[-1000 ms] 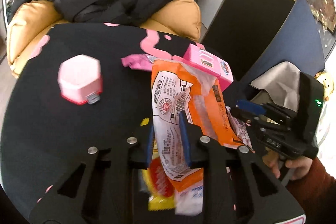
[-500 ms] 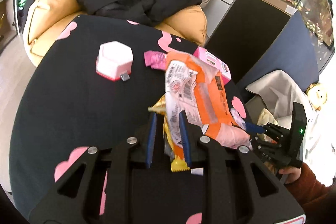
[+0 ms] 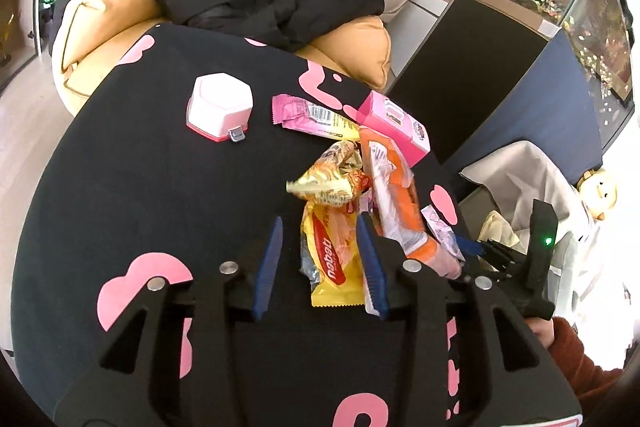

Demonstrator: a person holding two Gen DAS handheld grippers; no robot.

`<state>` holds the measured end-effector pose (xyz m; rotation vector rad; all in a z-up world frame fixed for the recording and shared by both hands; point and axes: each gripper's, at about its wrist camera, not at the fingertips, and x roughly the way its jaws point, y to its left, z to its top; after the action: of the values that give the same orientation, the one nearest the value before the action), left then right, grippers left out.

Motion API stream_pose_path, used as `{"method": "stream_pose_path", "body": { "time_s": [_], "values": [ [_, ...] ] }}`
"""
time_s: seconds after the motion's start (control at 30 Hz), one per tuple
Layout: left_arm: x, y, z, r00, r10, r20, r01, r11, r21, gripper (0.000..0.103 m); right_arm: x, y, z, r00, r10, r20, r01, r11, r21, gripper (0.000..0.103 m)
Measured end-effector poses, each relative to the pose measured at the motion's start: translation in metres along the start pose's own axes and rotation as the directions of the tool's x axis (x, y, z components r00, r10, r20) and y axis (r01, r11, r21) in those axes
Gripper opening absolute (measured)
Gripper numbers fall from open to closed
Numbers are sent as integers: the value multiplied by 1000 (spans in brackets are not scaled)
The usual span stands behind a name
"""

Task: Collect trash
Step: 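Grasp the orange snack bag with the left tool while the right tool grasps a pink candy wrapper, then carry the orange bag with the left tool while the right tool carries the pink wrapper to the bag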

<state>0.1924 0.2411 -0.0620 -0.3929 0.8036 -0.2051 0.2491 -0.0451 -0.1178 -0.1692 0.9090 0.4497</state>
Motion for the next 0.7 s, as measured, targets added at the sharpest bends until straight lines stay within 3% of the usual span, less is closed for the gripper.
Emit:
{"method": "stream_pose_path", "body": {
  "time_s": [0.1, 0.17, 0.2, 0.23, 0.47, 0.6, 0.7],
  "values": [
    [1, -2, -4, 1000, -7, -7, 7, 1000, -5, 38, -3, -3, -1, 1000, 20, 3, -20, 1000, 15, 56],
    [2, -6, -6, 1000, -13, -15, 13, 1000, 1, 39, -6, -8, -3, 1000, 15, 12, -16, 999, 30, 43],
    [3, -9, -7, 1000, -17, -18, 17, 1000, 6, 39, -8, -9, -4, 1000, 2, 14, -3, 1000, 31, 24],
    [3, -11, -8, 1000, -20, -20, 20, 1000, 9, 41, -11, -12, -6, 1000, -4, 18, 4, 999, 34, 21],
    [16, -46, -3, 1000, -26, 1, 26, 998, 54, 47, -56, -32, -19, 990, -53, 133, 44, 996, 74, 17],
    [37, -64, 1, 996, 84, 35, -87, 991, 104, 47, -75, -36, -26, 983, -65, 175, 53, 996, 72, 17],
    [56, -71, 3, 992, 129, 9, -130, 985, 114, 47, -83, -41, -32, 981, -60, 185, 45, 995, 85, 17]
  ]
}}
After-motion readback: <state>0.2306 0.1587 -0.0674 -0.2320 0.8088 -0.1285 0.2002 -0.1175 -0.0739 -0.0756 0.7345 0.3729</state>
